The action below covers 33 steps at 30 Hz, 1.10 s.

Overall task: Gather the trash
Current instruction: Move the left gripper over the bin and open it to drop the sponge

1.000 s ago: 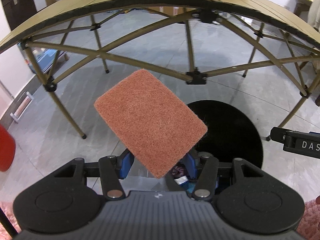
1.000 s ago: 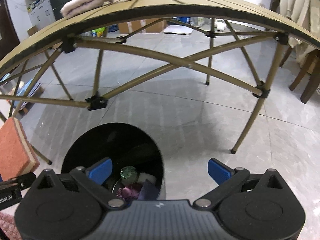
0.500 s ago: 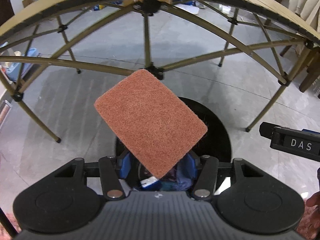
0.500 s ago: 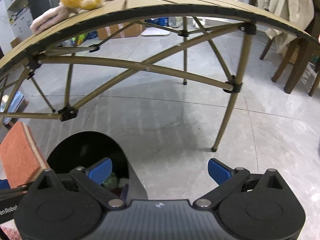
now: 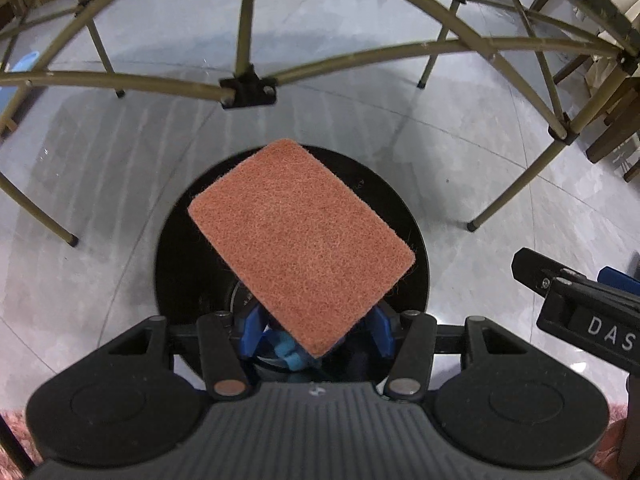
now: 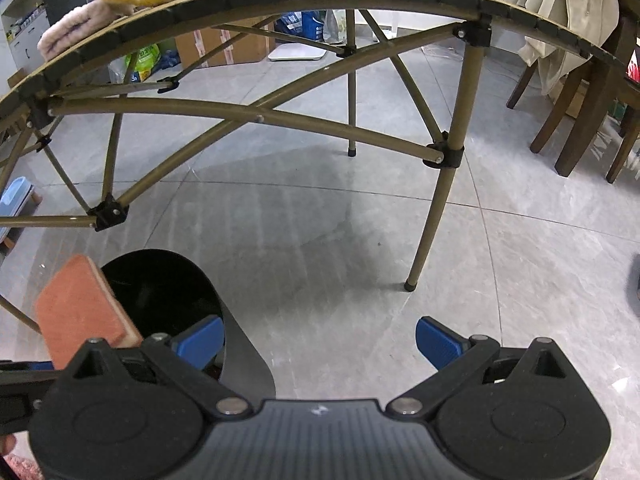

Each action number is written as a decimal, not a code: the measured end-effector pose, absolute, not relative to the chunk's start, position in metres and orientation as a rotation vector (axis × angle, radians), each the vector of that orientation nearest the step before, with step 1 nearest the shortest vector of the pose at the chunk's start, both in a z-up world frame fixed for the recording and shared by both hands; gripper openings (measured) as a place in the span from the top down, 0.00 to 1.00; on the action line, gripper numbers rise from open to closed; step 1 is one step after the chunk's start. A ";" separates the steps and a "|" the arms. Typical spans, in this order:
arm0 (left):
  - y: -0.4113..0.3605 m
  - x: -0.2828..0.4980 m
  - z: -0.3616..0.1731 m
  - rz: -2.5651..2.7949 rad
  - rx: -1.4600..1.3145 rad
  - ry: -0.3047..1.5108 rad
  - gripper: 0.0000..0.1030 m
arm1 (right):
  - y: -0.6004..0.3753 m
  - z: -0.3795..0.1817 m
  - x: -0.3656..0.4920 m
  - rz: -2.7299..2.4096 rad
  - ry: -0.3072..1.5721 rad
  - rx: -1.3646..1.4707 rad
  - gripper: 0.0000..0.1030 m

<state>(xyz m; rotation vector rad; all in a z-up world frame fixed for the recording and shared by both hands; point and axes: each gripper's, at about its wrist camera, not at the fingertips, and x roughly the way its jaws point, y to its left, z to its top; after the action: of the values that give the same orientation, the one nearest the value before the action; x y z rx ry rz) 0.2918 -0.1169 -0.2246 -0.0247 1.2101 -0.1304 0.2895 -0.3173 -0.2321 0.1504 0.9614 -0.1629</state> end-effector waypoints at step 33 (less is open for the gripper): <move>-0.121 0.304 -0.252 -0.035 -0.022 1.271 0.00 | -0.314 -0.247 0.290 -0.171 1.010 0.123 0.00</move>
<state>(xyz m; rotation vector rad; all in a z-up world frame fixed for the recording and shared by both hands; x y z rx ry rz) 0.3044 -0.1208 -0.2521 -0.0217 1.2706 -0.0348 0.2896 -0.3138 -0.2472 0.1225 1.0102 -0.1714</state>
